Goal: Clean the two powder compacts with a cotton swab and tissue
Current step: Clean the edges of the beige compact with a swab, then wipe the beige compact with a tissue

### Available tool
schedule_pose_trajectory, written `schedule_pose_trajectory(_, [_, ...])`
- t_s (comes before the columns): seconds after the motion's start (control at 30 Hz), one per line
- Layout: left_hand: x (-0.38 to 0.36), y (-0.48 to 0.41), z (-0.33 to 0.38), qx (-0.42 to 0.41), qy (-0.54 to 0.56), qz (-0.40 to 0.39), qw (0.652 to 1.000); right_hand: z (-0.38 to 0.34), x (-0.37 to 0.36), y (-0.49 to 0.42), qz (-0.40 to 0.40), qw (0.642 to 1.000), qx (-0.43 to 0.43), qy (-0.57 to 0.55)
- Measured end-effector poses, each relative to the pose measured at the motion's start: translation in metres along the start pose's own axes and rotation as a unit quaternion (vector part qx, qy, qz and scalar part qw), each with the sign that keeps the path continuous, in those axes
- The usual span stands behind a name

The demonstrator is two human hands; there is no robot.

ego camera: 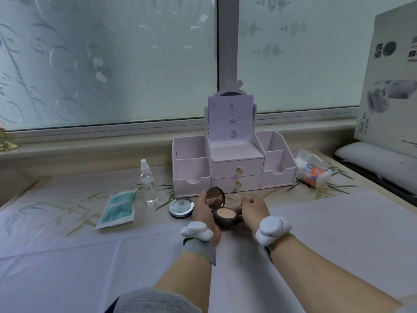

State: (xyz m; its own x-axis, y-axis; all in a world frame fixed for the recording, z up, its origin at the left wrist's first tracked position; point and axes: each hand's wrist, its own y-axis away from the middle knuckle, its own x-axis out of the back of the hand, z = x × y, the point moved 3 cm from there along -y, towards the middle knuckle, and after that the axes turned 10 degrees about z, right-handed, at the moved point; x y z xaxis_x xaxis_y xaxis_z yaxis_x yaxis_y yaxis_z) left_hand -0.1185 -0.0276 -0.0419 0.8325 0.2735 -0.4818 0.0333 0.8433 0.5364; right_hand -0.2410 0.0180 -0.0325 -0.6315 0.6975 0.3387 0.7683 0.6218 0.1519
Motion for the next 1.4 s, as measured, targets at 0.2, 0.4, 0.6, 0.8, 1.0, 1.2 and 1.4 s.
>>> schedule_pose_trajectory(0.2, [-0.004, -0.012, 0.014, -0.122, -0.089, -0.015, 0.988, -0.021, 0.017, 0.021, 0.036, 0.999, 0.029, 0.027])
schedule_pose_trajectory(0.4, [-0.010, -0.012, 0.018, -0.169, -0.082, -0.009, 0.982, -0.027, 0.007, 0.014, 0.006, 0.997, 0.055, -0.048])
schedule_pose_trajectory(0.6, [-0.008, -0.009, 0.020, -0.153, -0.046, -0.006, 0.987, -0.029, 0.001, 0.011, -0.004, 0.990, 0.074, -0.120])
schedule_pose_trajectory(0.8, [-0.008, -0.003, 0.019, -0.138, -0.035, -0.010, 0.990, -0.022, 0.008, 0.006, 0.011, 0.989, 0.079, -0.127])
schedule_pose_trajectory(1.0, [0.000, 0.021, 0.029, -0.239, -0.150, 0.001, 0.960, -0.025, 0.027, 0.012, -0.032, 0.993, 0.084, -0.082])
schedule_pose_trajectory(1.2, [0.000, 0.050, 0.036, -0.283, -0.193, 0.002, 0.939, -0.036, 0.058, 0.030, -0.035, 0.993, 0.102, -0.053])
schedule_pose_trajectory(1.4, [-0.010, 0.103, 0.025, -0.379, -0.247, 0.065, 0.889, -0.049, 0.104, 0.066, -0.067, 0.988, 0.099, -0.097])
